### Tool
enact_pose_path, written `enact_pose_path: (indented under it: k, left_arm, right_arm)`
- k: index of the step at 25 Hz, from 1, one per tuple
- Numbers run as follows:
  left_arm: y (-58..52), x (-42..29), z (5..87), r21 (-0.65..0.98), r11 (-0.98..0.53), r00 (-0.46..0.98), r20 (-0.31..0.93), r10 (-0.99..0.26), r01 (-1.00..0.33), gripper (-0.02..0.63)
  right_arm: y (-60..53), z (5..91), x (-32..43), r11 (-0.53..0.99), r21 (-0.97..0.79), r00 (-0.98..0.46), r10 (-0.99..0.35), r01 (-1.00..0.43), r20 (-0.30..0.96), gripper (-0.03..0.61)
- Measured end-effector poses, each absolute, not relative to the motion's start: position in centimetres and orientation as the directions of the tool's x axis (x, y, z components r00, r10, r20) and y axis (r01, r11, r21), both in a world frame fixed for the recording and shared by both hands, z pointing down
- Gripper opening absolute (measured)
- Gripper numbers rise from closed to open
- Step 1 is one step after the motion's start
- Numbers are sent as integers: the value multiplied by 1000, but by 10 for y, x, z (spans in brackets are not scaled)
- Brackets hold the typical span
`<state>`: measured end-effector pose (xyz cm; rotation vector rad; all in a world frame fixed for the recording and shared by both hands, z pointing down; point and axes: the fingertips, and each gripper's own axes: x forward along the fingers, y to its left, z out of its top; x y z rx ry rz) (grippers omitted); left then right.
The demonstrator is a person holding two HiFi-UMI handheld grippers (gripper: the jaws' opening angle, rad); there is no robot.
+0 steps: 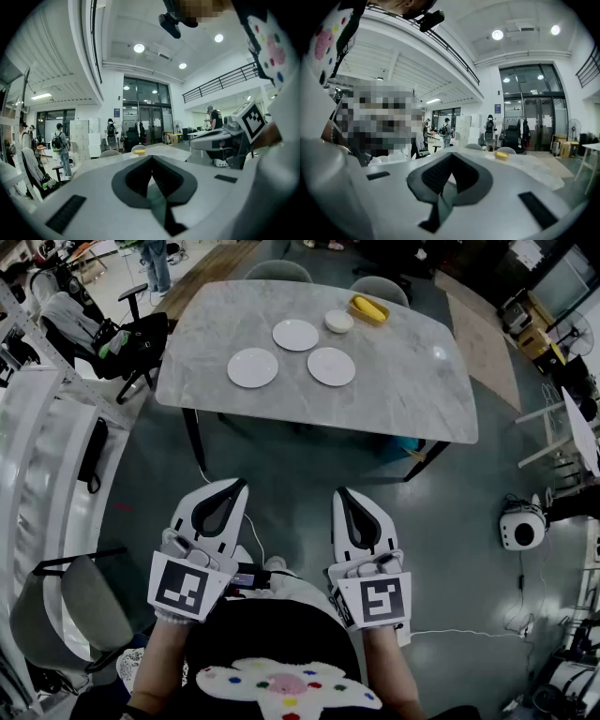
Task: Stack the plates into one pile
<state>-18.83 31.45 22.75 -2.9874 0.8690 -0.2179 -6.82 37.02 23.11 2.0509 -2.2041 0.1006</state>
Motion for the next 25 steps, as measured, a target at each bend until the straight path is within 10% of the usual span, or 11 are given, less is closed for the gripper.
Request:
enact_pose_path:
  k: [25]
  left_arm:
    - [314,-176,237,-14,-852,840,160,-519,-523,73]
  right_arm:
    - [366,231,-60,77,15,-74,-990,-997,116,46]
